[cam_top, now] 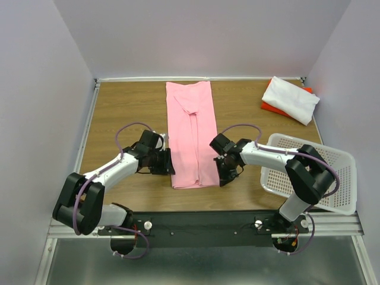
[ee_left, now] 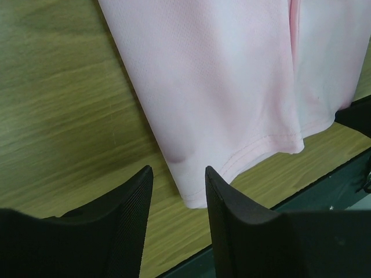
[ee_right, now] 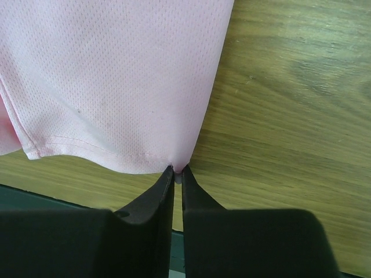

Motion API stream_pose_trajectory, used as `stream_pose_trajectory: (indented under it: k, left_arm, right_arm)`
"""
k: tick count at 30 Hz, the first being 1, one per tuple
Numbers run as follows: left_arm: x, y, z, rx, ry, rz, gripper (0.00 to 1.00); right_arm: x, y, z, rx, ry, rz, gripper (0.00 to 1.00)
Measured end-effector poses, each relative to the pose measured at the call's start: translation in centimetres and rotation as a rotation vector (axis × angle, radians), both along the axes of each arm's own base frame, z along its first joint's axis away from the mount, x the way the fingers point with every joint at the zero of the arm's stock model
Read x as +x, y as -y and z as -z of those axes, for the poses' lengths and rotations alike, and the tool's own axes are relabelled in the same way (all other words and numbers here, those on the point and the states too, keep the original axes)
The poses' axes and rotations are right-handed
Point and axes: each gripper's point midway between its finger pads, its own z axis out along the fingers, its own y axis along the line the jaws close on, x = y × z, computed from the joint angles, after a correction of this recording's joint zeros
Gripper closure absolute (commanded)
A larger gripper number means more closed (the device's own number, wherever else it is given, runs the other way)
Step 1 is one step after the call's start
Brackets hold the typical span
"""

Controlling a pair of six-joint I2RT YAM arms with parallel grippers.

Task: Fold and stack the t-shirts
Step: Fold the tshirt

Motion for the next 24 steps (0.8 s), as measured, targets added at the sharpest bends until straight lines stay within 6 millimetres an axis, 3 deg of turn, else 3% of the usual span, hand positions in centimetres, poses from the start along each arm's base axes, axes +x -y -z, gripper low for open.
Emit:
stream_pose_trajectory:
  k: [9, 24]
  left_arm:
    - [-2.2, 0.5, 1.9, 0.014, -0.089, 0.013, 0.51]
    - [-4.4, 2.0, 2.2, -0.021, -0.120, 0.035, 0.60]
  right_arm:
    - [0.0, 0.0, 0.0, 0.002, 0.004, -0.027, 0.86]
    - [0.0, 0.0, 0.0, 0.004, 0.005, -0.039, 0.86]
